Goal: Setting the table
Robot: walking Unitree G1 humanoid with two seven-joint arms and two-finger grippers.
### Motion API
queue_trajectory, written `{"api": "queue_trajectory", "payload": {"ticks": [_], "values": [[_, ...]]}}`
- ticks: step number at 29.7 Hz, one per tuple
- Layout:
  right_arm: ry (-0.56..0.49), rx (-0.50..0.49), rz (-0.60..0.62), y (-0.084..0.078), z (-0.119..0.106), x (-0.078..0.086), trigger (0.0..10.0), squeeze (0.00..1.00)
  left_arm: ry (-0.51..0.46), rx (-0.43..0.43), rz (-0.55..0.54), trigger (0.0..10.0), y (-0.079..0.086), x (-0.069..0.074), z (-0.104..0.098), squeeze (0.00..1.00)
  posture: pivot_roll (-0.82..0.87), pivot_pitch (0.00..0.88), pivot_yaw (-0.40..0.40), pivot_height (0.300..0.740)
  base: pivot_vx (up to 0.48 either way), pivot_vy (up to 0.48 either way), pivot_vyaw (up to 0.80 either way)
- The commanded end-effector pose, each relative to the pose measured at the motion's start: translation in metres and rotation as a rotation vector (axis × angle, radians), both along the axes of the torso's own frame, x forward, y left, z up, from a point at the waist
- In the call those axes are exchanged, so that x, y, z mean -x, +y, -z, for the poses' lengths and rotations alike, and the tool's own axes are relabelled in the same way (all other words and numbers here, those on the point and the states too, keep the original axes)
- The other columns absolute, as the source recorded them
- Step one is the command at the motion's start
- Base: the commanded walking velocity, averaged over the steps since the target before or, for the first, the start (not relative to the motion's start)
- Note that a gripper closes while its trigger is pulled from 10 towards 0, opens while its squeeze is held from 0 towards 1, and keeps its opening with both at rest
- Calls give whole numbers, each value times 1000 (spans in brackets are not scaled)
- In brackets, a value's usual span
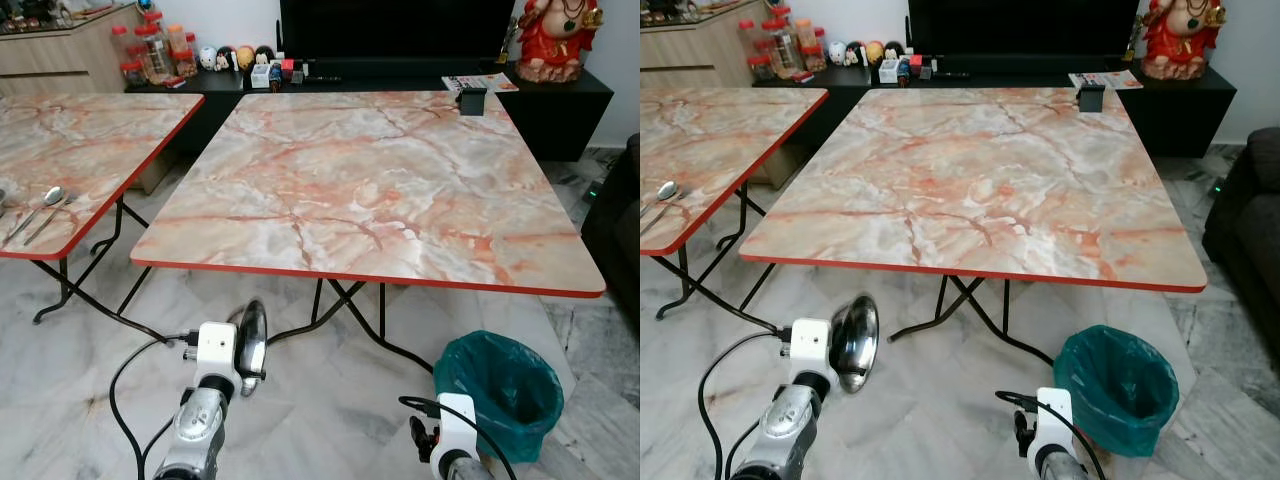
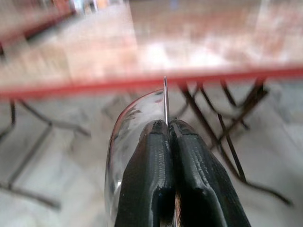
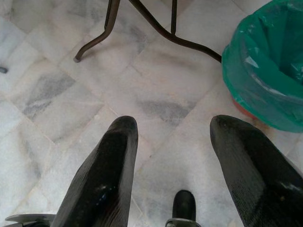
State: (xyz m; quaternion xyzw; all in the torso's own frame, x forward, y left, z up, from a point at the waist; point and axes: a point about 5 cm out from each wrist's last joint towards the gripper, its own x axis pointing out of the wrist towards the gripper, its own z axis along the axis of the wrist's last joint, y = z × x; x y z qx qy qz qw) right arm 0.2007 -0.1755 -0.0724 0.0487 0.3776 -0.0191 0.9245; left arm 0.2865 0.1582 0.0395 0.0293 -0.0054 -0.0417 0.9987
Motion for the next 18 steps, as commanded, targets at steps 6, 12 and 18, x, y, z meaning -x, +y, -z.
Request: {"api": "queue_trajectory", "payload": {"ticks": [6, 12, 18], "values": [[6, 0, -6, 1, 0, -1, 10000, 0, -193, -36, 23, 10000, 0, -5, -41, 0, 6, 0, 40, 740, 0, 0, 0], [4, 0, -11, 2, -1, -2, 10000, 0, -295, -36, 34, 10000, 2, 3, -71, 0, 6, 0, 40, 740, 0, 0, 0], [8, 0, -13, 1, 0, -2, 10000, 0, -407, 62, 87, 10000, -11, -6, -113, 0, 16, 0, 36, 740, 0, 0, 0]]}}
